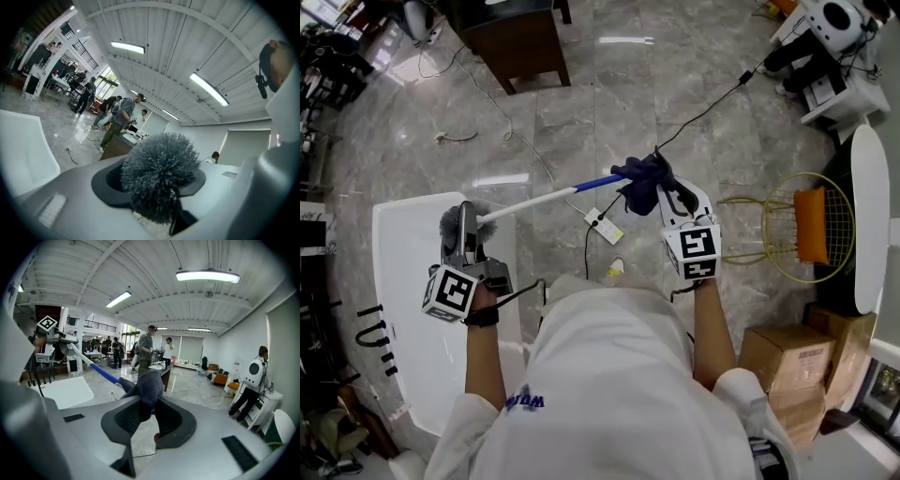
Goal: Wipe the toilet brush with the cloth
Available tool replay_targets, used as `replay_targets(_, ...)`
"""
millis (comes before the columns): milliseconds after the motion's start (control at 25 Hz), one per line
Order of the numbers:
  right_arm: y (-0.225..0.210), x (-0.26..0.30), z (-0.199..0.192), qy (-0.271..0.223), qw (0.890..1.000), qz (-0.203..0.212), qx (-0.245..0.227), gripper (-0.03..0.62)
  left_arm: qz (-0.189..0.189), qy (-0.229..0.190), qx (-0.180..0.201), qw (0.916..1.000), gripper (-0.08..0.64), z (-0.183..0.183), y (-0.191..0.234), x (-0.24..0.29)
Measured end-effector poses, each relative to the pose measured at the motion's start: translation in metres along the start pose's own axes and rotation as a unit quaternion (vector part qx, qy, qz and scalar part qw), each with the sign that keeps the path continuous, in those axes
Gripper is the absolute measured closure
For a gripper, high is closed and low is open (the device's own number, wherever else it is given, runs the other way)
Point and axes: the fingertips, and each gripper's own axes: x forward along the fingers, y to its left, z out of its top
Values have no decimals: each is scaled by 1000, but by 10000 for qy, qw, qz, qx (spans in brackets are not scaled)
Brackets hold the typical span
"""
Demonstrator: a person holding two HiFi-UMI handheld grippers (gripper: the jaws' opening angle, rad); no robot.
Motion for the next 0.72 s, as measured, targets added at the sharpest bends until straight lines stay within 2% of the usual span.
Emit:
replay_targets(200, -27, -9, -13, 59, 9989, -376, 265, 521, 374, 25, -230, 9990, 359, -5, 27, 0)
replay_targets(320, -25, -11, -8, 40, 9985, -417, 351, 522, 542, 105, -141, 9984, 359, -11, 32, -1)
replay_targets(400, -19, -8, -3, -35, 9988, -325, 377, 522, 530, 127, 92, 9985, 357, -16, 25, 2)
replay_targets(600, 16, 2, 9, -103, 9988, 184, 446, 522, 524, 260, 1084, 9924, 357, -28, 1, 10)
replay_targets(720, 46, 22, 25, -58, 9969, 690, 375, 522, 663, 174, 1353, 9884, 357, -22, -4, 10)
